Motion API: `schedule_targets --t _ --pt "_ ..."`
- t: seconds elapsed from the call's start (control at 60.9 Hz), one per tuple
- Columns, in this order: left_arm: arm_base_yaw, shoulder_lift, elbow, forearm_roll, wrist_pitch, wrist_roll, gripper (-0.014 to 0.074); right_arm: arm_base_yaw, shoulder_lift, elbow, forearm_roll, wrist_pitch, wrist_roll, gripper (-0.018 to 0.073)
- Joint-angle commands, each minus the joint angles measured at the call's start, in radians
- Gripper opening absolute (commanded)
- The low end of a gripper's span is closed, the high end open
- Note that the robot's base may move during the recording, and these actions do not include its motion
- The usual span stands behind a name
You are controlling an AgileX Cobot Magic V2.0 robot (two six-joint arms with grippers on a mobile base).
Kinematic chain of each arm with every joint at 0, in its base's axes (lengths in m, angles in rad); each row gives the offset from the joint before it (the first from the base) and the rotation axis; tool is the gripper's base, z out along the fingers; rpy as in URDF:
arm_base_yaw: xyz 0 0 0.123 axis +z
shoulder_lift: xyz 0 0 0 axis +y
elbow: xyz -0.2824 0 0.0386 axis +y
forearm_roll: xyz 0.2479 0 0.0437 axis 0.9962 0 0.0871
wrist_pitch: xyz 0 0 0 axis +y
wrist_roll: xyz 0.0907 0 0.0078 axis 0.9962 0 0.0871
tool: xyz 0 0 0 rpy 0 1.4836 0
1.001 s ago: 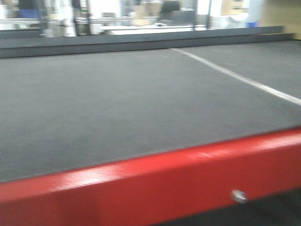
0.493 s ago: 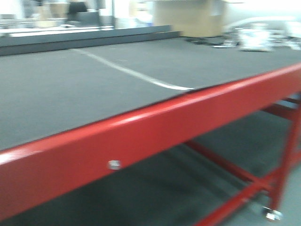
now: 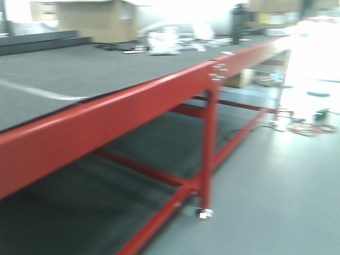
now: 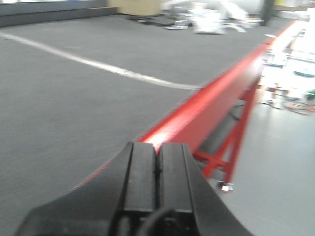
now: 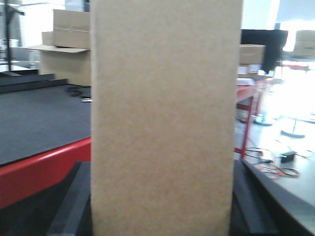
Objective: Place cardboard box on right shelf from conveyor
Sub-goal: 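Turn the base away from the conveyor holding the box in the right gripper, then drive the base to the steel shelf rack with blue bins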
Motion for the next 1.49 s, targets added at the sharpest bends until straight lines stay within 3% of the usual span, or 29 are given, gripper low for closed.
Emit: schedule_targets --t 0.0,1.478 --pt "-0.003 -0.005 0.006 -0.008 -0.084 0.000 -0.0116 -0.005 0.010 -0.028 -0.008 -0.102 -0.002 0.0049" --pt "-0.003 -0.005 0.006 -0.008 -0.084 0.000 -0.0116 -0.005 0.010 -0.028 -0.008 -0.102 -0.002 0.0049"
